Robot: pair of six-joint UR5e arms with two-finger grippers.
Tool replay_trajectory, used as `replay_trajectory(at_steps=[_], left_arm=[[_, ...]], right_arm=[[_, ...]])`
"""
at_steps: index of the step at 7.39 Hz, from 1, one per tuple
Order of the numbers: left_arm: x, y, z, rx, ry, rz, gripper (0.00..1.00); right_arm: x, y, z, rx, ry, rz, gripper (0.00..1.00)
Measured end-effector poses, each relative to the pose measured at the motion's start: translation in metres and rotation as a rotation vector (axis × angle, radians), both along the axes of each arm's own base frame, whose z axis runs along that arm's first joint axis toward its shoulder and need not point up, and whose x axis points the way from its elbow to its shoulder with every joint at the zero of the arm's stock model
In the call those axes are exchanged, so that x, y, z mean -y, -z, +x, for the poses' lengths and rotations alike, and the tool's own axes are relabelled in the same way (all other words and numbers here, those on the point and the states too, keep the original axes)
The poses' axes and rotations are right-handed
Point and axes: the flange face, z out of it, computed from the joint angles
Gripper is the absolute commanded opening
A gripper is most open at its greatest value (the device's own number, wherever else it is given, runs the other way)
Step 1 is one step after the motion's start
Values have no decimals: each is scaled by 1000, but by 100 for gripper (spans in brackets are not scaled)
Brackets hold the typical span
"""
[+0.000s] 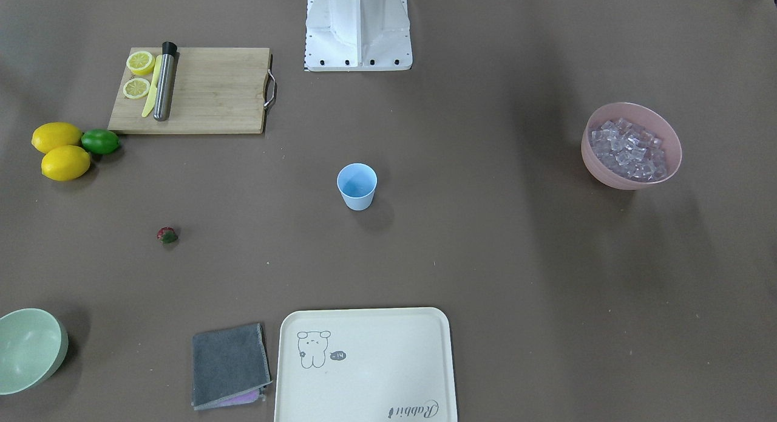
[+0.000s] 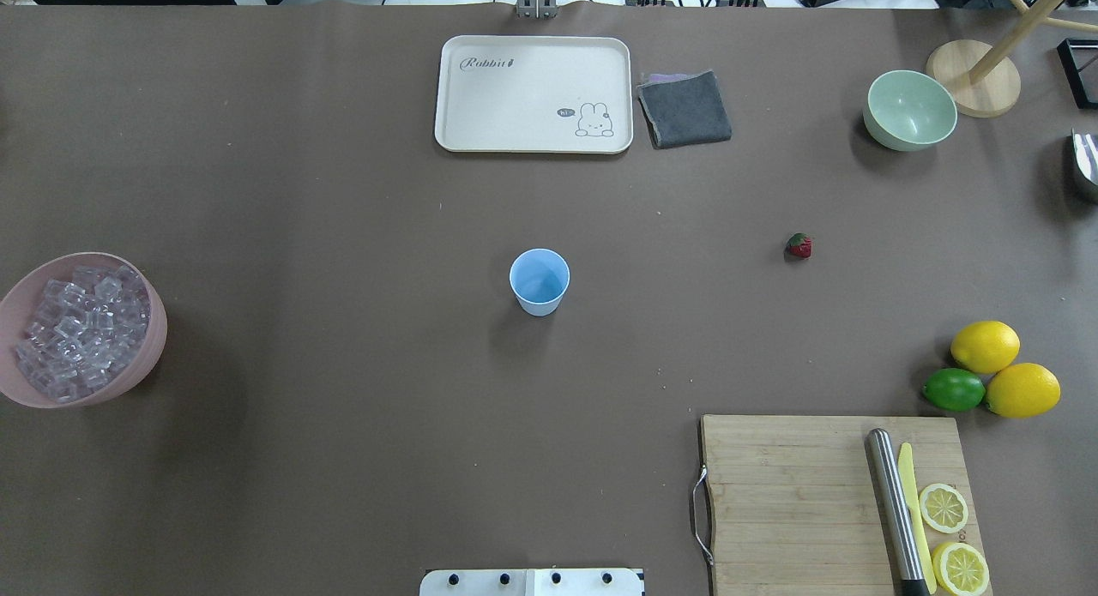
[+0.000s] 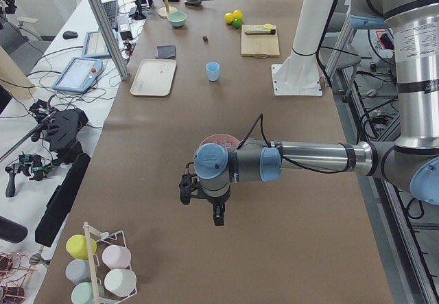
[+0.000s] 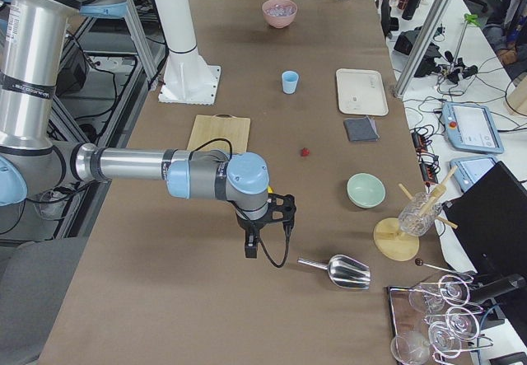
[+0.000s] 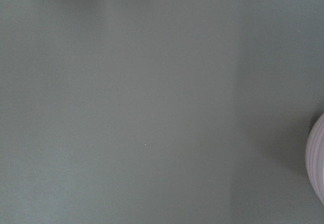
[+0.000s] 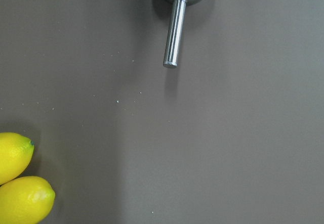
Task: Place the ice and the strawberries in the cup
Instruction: 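Move the left gripper over the pink bowl of ice cubes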
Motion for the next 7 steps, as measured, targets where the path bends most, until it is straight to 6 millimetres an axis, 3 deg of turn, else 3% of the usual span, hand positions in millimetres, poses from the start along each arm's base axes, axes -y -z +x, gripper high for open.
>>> replay_trajectory(at_steps=[4,7], left_arm=[[-2,-1,0,0,0,-3,100],[6,7,-1,0,4,13,100]], right_arm=[[2,6,1,-5,-1,14,100],[13,30,11,-11,-30,67,100]])
